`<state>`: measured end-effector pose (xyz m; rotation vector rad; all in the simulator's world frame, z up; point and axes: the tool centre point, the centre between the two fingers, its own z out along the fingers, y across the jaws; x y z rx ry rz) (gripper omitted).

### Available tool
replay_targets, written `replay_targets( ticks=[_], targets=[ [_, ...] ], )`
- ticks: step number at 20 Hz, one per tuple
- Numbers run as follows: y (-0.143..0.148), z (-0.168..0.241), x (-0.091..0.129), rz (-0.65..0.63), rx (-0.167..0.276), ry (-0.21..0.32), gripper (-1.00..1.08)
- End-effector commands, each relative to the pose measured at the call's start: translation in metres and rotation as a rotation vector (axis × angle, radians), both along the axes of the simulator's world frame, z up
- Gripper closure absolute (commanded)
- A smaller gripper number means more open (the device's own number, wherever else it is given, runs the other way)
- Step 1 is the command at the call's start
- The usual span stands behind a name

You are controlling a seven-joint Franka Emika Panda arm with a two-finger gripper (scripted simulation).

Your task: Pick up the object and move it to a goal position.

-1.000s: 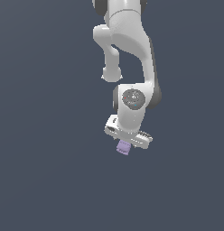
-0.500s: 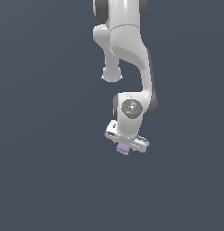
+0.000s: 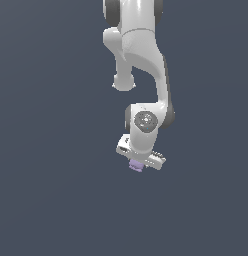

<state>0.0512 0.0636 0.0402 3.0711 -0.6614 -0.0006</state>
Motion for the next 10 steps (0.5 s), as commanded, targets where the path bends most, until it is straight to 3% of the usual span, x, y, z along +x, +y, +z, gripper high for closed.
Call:
replay_targets(
  ticks=[1, 10],
  targets=[
    [-0.0001, 0.0001, 0.0002, 0.000, 0.000, 0.000, 1.08],
    [-0.0094, 0.0028, -0.0039, 0.000, 0.000, 0.000, 1.08]
  ],
)
